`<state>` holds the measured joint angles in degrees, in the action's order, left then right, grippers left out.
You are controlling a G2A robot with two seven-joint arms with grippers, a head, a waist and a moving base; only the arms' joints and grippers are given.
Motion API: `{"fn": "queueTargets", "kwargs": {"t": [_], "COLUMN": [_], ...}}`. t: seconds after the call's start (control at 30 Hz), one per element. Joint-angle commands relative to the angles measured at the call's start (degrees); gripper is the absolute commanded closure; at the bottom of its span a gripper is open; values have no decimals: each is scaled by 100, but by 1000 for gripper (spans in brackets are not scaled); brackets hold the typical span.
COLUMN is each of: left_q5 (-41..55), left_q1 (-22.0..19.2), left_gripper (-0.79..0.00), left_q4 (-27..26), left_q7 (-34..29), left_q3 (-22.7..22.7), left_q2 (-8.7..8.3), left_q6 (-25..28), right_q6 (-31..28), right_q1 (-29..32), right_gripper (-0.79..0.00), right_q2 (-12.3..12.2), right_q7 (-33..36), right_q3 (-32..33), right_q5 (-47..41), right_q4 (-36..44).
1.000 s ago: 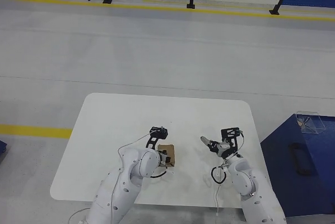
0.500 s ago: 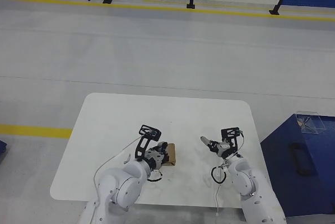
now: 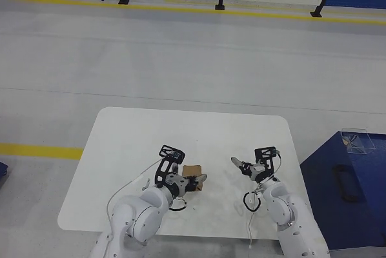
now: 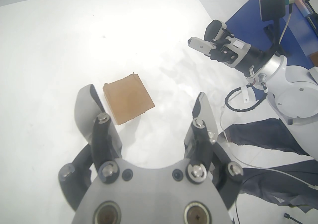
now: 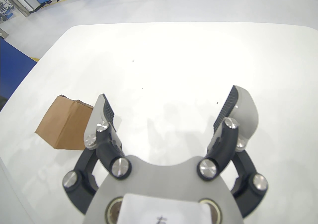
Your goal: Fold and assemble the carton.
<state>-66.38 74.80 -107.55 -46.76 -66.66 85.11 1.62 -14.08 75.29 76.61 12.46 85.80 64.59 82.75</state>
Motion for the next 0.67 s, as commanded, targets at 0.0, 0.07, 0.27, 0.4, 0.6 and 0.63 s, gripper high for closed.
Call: {"fn": "queueTargets", "kwargs": {"t": [0.0, 0.07, 0.27, 0.4, 0.6, 0.63], "left_q5": [0, 0, 0, 0, 0, 0], "left_q1": [0, 0, 0, 0, 0, 0], "left_gripper": [-710, -739, -751, -751, -751, -751], "left_q4": [0, 0, 0, 0, 0, 0], "left_q7": [0, 0, 0, 0, 0, 0], "left_q3": [0, 0, 0, 0, 0, 0], "left_q2": [0, 0, 0, 0, 0, 0], "left_q6": [0, 0, 0, 0, 0, 0], "right_q6": [0, 0, 0, 0, 0, 0], "right_q1": [0, 0, 0, 0, 0, 0], "right_gripper": [-785, -785, -784, -785, -784, -785], "right_q2": [0, 0, 0, 0, 0, 0], "right_q7": [0, 0, 0, 0, 0, 0], "right_q3": [0, 0, 0, 0, 0, 0], "right_q5": [0, 0, 0, 0, 0, 0], "right_q4": [0, 0, 0, 0, 0, 0]}}
